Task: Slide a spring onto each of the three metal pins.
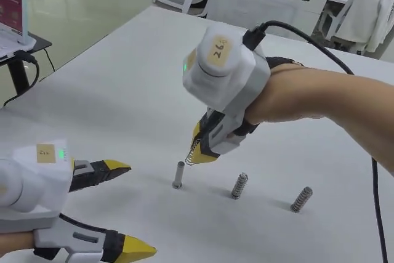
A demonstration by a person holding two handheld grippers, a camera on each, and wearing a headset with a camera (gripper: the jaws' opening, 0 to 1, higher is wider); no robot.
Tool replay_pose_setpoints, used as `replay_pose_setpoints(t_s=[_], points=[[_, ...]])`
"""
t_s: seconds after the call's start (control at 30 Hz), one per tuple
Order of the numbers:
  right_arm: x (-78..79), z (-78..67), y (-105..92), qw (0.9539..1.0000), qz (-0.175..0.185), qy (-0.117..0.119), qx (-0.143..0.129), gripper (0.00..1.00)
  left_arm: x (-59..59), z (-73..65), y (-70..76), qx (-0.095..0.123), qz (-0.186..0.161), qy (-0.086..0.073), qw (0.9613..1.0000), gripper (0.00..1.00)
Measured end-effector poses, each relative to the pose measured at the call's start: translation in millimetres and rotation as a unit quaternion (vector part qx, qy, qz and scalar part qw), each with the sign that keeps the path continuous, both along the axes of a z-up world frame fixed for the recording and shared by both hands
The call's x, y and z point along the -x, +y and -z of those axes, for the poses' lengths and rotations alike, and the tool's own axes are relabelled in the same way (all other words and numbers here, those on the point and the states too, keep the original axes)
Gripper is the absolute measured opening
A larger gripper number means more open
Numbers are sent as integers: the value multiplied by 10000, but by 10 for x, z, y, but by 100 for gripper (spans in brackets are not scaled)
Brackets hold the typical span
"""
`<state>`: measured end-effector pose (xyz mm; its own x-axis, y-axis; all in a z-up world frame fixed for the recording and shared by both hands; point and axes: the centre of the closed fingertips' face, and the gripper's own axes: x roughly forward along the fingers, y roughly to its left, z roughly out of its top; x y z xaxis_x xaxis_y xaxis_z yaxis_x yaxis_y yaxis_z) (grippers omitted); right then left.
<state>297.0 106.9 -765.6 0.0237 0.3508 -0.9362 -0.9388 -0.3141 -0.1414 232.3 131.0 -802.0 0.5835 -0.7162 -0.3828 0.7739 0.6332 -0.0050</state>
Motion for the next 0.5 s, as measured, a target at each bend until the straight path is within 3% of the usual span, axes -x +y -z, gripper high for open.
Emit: replay_pose_setpoints(t_s=[0.23,0.5], points=[[-58,71,43,9999,-15,58,110,9,-5,-45,7,26,-27,-68,10000,81],[-68,147,96,9998,-34,129,177,9,8,-43,11,-2,-46,-39,10000,78]])
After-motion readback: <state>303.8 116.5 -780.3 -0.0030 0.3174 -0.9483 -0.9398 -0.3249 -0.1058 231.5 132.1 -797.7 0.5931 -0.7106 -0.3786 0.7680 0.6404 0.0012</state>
